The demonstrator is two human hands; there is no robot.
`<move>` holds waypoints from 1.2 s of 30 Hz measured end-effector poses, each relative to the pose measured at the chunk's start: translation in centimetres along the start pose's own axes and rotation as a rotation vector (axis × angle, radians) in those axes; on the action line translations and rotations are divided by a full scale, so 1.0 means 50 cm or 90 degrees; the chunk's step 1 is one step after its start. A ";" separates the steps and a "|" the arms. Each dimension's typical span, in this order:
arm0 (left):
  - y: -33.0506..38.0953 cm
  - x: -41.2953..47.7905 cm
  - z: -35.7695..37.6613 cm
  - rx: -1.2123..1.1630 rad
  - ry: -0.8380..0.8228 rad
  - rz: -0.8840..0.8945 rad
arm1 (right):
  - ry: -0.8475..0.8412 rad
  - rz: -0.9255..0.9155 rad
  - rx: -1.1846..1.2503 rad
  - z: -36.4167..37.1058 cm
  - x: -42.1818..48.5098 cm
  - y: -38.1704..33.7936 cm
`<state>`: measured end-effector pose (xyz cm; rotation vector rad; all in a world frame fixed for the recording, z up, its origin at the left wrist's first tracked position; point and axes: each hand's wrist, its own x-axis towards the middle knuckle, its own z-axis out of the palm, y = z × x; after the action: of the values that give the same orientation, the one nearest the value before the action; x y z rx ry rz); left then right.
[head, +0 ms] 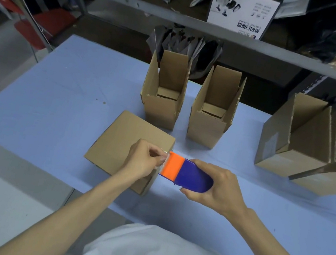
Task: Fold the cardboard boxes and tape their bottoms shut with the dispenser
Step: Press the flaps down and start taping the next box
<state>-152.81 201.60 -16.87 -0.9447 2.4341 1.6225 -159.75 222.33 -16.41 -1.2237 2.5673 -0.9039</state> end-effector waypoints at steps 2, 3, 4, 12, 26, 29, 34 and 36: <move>-0.014 0.005 -0.015 0.016 0.059 0.003 | -0.008 0.011 -0.033 0.001 -0.013 0.004; -0.025 0.013 -0.031 0.010 0.087 -0.005 | -0.009 0.029 -0.046 -0.002 -0.023 0.008; -0.037 0.021 -0.050 -0.004 0.095 -0.015 | -0.010 0.050 -0.052 -0.006 -0.035 0.013; -0.082 0.027 -0.054 0.125 0.093 0.015 | -0.061 0.129 -0.074 0.015 -0.043 0.022; -0.117 0.037 -0.049 0.124 0.143 0.053 | -0.075 0.170 -0.100 0.051 -0.025 0.021; -0.127 0.047 -0.050 0.143 0.145 0.055 | -0.089 0.174 -0.106 0.056 -0.019 0.020; -0.127 0.053 -0.044 0.208 0.144 0.076 | -0.112 0.181 -0.113 0.067 -0.014 0.023; -0.122 0.055 -0.050 0.252 0.130 0.081 | -0.122 0.177 -0.118 0.070 -0.014 0.026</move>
<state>-151.18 196.69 -21.78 -0.9416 2.8522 1.0478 -158.82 221.90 -20.06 -0.9097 2.6199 -0.4789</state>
